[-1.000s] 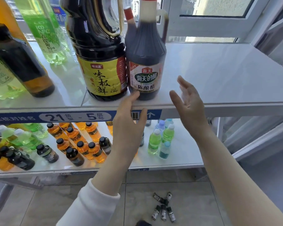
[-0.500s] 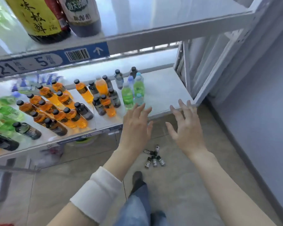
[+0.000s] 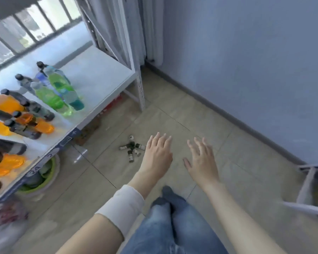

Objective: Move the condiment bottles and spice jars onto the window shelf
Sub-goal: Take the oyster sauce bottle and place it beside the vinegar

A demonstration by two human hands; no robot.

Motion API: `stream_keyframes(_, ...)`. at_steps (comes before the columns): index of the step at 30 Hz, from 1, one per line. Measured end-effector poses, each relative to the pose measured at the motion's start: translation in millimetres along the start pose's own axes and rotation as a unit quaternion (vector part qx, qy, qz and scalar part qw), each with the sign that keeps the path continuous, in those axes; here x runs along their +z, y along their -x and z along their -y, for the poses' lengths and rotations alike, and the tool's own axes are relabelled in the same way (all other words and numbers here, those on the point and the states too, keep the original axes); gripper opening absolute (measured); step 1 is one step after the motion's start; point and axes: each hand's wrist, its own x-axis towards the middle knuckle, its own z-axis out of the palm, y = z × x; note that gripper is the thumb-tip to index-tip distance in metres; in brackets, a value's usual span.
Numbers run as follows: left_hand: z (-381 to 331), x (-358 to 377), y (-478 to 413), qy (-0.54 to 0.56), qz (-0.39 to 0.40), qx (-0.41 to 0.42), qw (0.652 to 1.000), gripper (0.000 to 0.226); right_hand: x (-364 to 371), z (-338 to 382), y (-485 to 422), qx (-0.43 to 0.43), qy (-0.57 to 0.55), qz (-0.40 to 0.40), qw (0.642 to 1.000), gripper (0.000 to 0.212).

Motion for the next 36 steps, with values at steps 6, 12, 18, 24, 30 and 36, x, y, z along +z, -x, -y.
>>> stream_keyframes(6,-78.4,37.1,14.6,0.012,0.063,0.122,0.990,0.054,4.0,-56.1,93.0,0.144,-0.003,-0.015,0.989,0.055)
stream_keyframes(12,-186.6,59.5,37.1,0.020,0.085,0.239,0.967,0.052,-17.9,-115.2,191.8,0.270,-0.048,-0.068,0.959,0.056)
stream_keyframes(18,-320.6,93.8,75.2,0.015,0.082,0.320,0.944,0.050,-42.7,-204.1,302.8,0.345,-0.058,-0.114,0.930,0.056)
stream_keyframes(24,-455.8,129.9,114.6,-0.006,0.101,0.377,0.921,0.052,-64.6,-300.3,416.6,0.414,-0.075,-0.191,0.887,0.047)
stream_keyframes(30,-563.5,150.2,133.5,-0.001,0.094,0.442,0.892,0.052,-99.6,-376.0,472.3,0.432,-0.049,-0.252,0.865,0.049)
stream_keyframes(36,-658.6,166.5,121.8,0.025,0.038,0.484,0.874,0.052,-140.1,-456.1,500.2,0.419,-0.011,-0.262,0.869,0.055)
